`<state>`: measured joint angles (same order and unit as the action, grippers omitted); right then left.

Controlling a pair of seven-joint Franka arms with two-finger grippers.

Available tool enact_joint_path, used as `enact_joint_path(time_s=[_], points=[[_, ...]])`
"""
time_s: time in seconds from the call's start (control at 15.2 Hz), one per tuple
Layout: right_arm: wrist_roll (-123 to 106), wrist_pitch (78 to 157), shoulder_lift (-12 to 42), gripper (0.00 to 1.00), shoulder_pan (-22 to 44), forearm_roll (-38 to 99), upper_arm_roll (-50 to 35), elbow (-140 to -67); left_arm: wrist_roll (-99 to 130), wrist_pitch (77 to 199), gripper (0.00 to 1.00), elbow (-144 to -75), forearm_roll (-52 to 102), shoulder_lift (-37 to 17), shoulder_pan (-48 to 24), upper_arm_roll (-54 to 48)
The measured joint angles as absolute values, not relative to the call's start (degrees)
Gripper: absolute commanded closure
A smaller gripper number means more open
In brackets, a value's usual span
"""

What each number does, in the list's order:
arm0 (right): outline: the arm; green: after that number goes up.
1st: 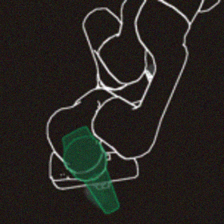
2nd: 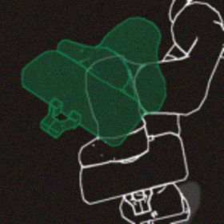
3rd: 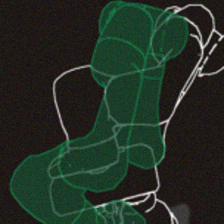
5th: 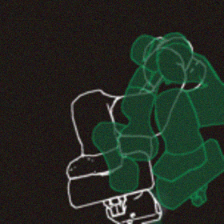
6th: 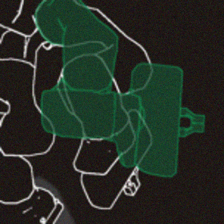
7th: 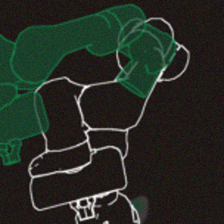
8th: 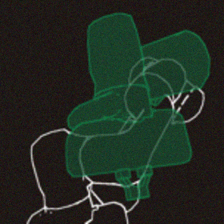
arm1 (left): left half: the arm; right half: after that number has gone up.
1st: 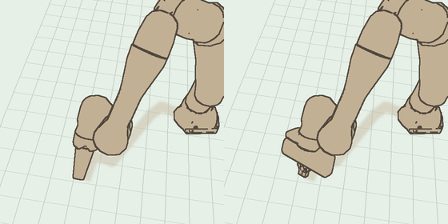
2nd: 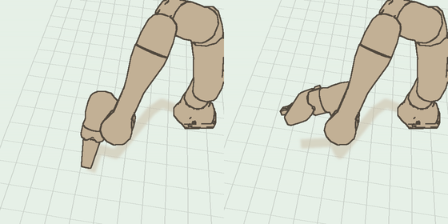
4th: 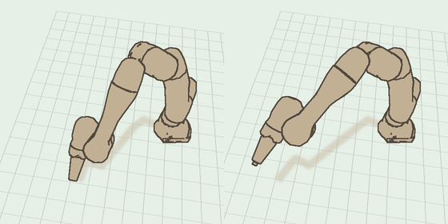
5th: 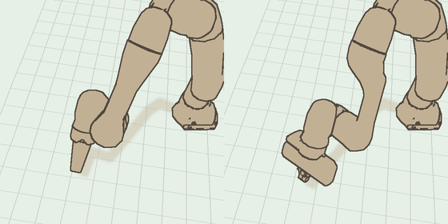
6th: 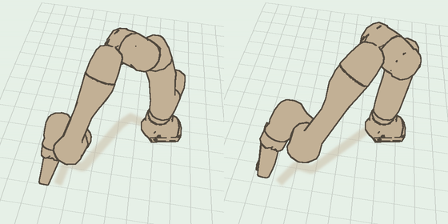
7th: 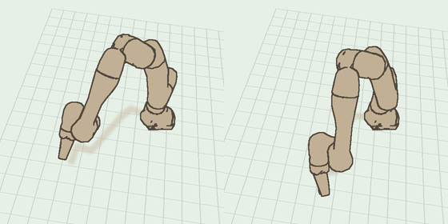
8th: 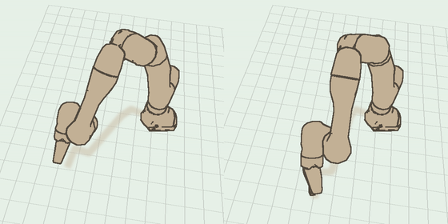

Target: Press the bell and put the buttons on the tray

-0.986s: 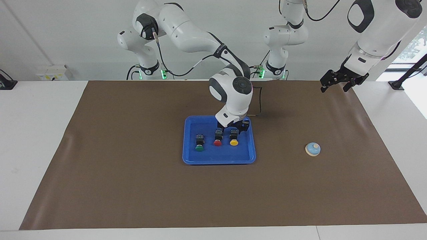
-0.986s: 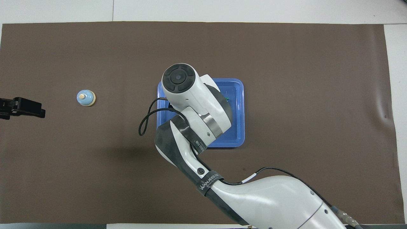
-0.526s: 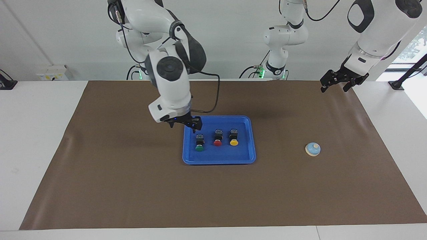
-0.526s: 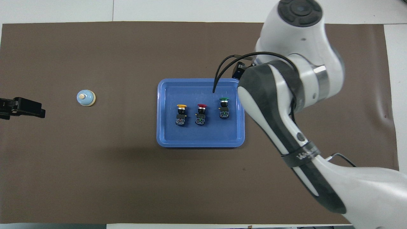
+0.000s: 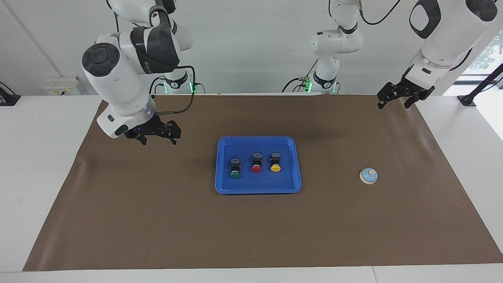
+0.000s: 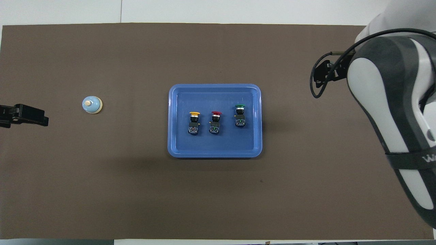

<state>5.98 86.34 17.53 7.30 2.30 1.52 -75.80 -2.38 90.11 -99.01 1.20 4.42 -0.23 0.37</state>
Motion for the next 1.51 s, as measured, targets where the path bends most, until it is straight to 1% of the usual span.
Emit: enact_joint_path(time_s=[0.2,0.33,0.46,0.66,0.79,0.92,0.99,1.05,1.12,1.18,1.25,1.51], points=[[1.97,83.01,14.42,0.00,4.65,2.29,1.53,-75.80,-2.38,90.10,0.00,-99.01,1.20,4.43,-0.23,0.35],[1.72,81.07,11.85,0.00,4.03,2.26,1.53,-76.34,-2.38,90.10,0.00,-98.99,1.20,4.50,-0.26,0.22],[1.72,80.52,8.40,0.00,4.02,2.10,1.52,-78.81,-2.38,90.10,0.00,-98.97,1.20,4.55,-0.27,0.12],[1.72,81.05,2.58,0.00,3.66,1.67,1.48,-84.87,-2.37,89.17,0.00,-98.97,1.19,4.66,-0.37,-0.21],[1.18,85.09,0.86,0.00,2.93,0.86,1.41,-88.20,-2.12,89.05,0.00,-99.04,1.20,4.74,-0.55,-0.69],[0.03,87.93,0.64,0.00,2.42,-0.32,1.35,-89.92,-2.10,91.29,0.20,-99.70,1.20,4.61,-0.59,-0.89],[-0.14,88.09,0.64,0.00,2.25,-0.49,1.32,-90.17,-2.10,92.77,0.34,-100.25,1.19,4.28,-0.59,-0.89],[-0.16,87.99,0.60,0.00,2.00,-0.51,1.26,-90.18,-2.10,94.56,0.54,-100.83,1.19,3.50,-0.59,-0.89],[-0.18,87.88,0.48,0.00,1.83,-0.51,1.24,-90.18,-2.12,96.76,0.70,-101.31,1.19,2.28,-0.59,-0.89],[-0.18,87.72,0.33,0.00,1.78,-0.51,1.23,-90.17,-2.12,99.32,0.93,-101.70,1.19,0.68,-0.59,-0.92],[-0.18,87.30,0.16,0.00,1.78,-0.51,1.18,-90.17,-2.12,101.96,1.00,-101.92,1.20,-1.28,-0.60,-0.97],[-0.18,85.43,-0.64,0.00,1.78,-0.51,0.95,-89.88,-2.12,110.98,1.00,-102.13,1.19,-9.16,-0.67,-1.01]])
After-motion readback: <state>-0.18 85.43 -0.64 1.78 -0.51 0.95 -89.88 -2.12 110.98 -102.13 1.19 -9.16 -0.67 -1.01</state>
